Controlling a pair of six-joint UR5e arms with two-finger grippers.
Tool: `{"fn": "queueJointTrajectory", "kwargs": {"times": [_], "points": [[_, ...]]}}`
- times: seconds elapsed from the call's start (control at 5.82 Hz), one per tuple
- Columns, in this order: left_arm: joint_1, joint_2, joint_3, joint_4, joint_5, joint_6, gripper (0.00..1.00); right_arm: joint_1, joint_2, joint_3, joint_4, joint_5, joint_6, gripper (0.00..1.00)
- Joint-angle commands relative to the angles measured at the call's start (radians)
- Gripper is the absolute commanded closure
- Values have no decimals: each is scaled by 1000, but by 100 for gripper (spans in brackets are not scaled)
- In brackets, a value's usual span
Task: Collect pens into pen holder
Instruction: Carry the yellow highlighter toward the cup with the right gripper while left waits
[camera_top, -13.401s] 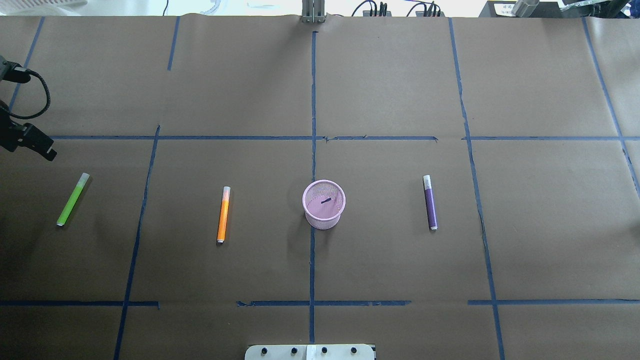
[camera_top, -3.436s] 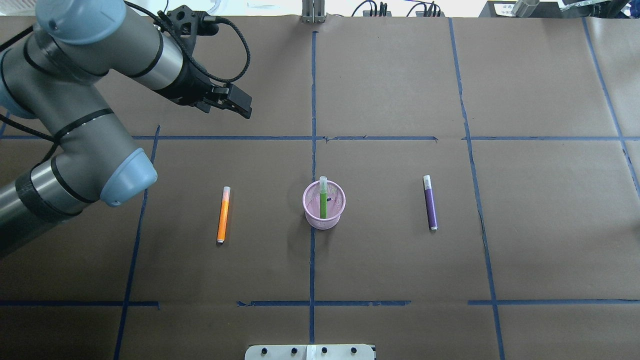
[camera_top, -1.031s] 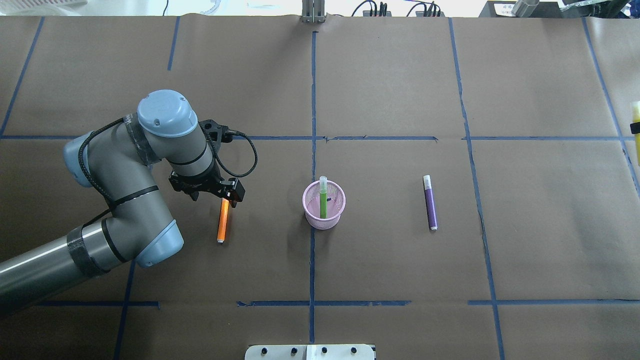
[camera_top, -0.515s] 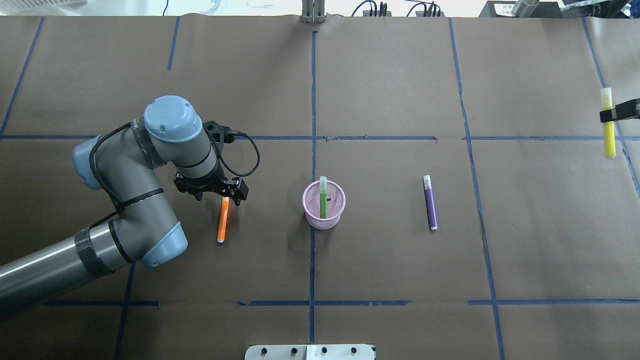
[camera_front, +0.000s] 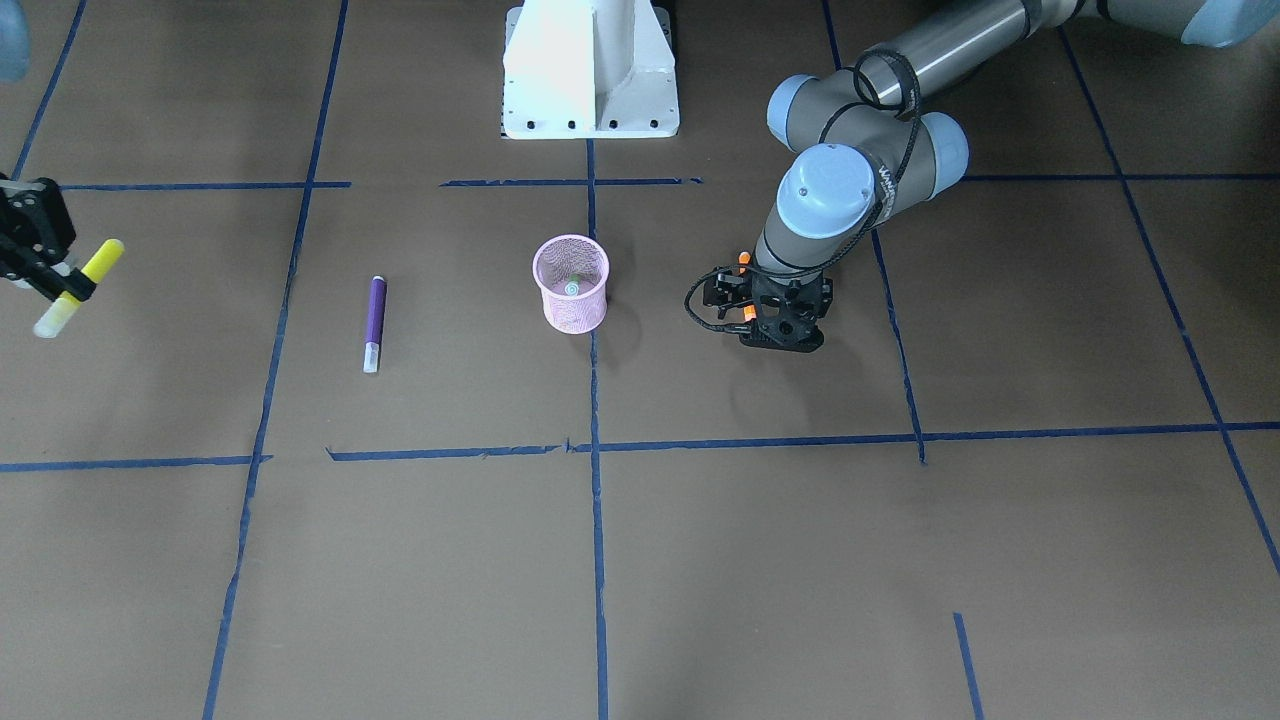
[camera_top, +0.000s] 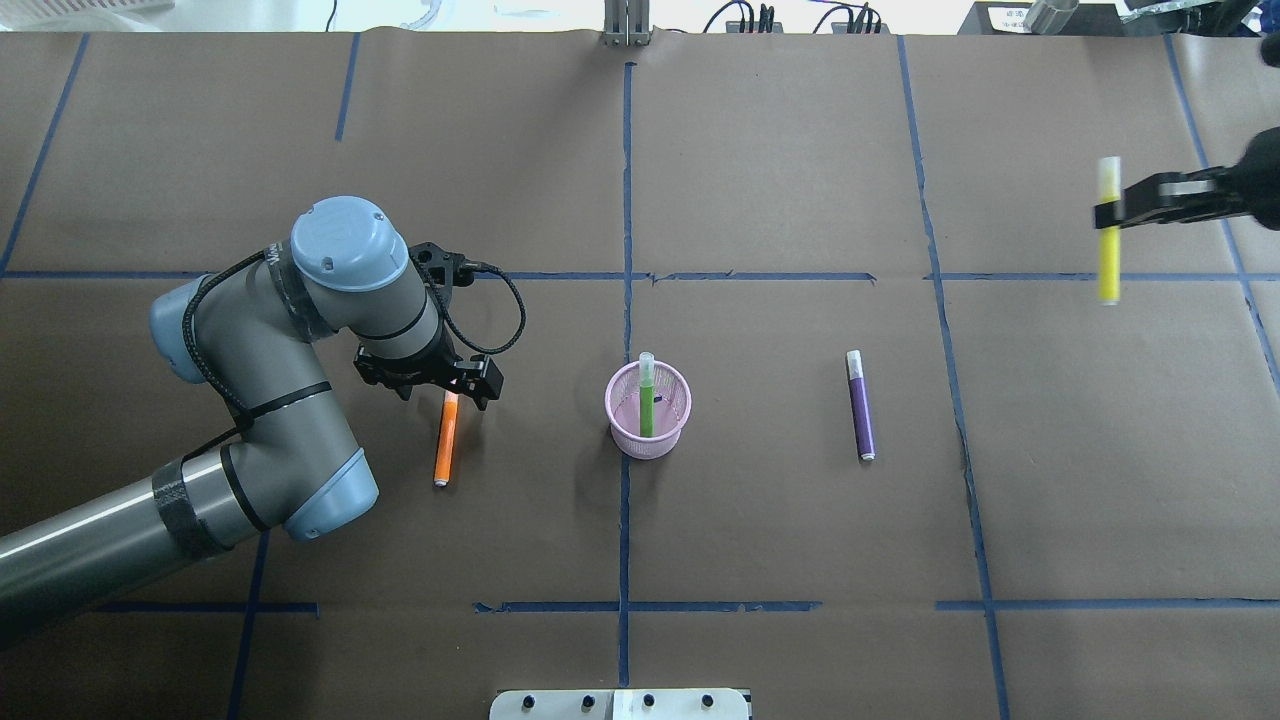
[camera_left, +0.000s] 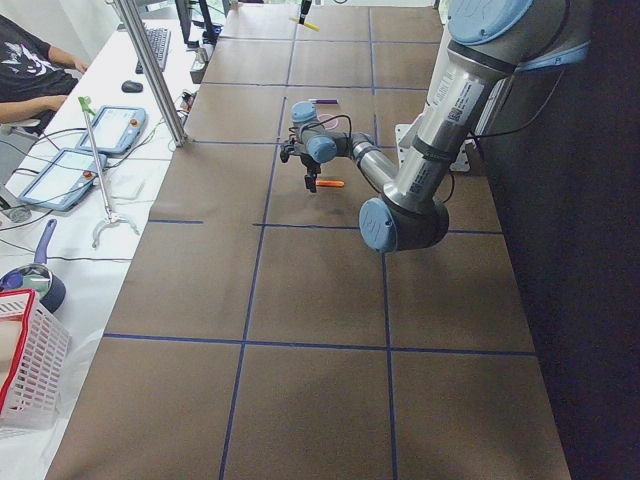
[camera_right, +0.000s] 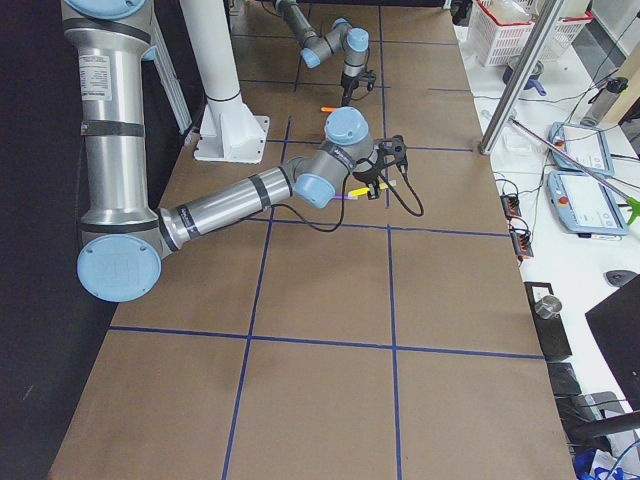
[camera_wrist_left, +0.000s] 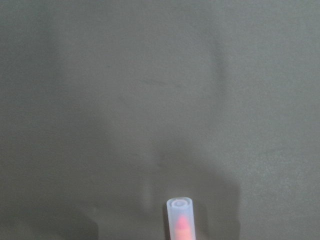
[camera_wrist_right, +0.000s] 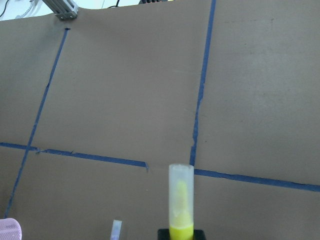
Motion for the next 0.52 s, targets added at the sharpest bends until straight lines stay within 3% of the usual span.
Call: {"fn": "queueJointTrajectory", "kwargs": {"times": [0.0,0.34], "points": [[0,1,0,-13,0,5,0,-207,163,21,-3,-262,105,95],[0,-1,-6,-14,0,5,0,-388,343,24,-119,-549,119,98]]}}
